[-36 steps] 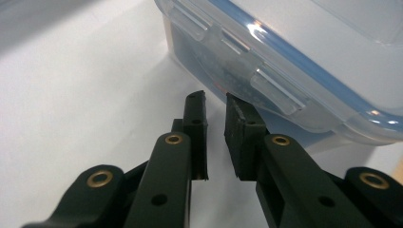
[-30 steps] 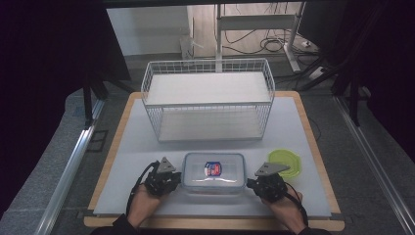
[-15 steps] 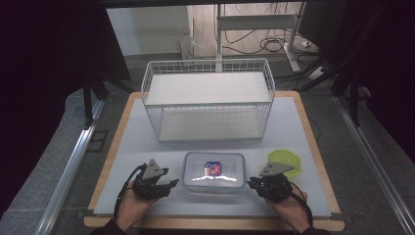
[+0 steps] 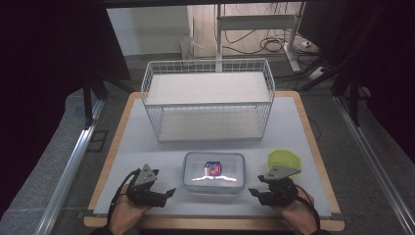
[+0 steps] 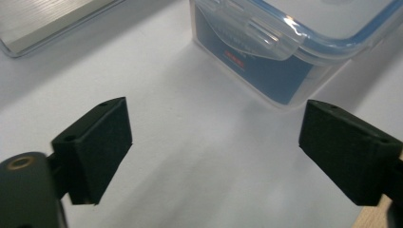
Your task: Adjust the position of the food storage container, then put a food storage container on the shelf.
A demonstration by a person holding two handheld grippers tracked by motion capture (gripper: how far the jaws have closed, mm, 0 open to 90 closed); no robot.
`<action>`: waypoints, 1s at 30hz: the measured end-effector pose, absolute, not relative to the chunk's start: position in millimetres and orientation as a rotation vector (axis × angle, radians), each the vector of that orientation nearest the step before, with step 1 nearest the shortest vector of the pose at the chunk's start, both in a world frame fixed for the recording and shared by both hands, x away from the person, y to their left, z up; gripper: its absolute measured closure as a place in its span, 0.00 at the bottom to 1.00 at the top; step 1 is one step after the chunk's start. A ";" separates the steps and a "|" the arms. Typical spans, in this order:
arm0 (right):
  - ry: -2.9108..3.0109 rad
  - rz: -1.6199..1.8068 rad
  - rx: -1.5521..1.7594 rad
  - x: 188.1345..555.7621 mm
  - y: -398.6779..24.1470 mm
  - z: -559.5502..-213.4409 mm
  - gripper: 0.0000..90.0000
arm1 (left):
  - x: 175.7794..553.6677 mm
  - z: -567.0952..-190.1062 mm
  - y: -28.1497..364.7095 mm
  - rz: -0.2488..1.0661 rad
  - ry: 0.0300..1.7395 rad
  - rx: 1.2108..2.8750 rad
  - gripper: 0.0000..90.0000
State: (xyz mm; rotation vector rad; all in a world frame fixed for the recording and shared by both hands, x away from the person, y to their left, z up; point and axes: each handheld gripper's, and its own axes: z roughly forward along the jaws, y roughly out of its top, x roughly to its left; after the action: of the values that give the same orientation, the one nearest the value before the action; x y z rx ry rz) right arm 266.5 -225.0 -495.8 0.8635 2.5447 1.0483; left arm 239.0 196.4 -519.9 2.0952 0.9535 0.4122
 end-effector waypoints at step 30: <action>2.550 1.235 1.046 280.6 -222.7 -474.4 0.30 | 262.0 -492.9 182.2 0.266 0.890 2.065 0.05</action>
State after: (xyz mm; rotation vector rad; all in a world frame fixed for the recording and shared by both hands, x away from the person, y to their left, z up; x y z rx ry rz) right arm 280.6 -222.7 -474.4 1.0458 2.5499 1.2351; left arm 262.0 182.2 -492.9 2.0648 0.8904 0.2661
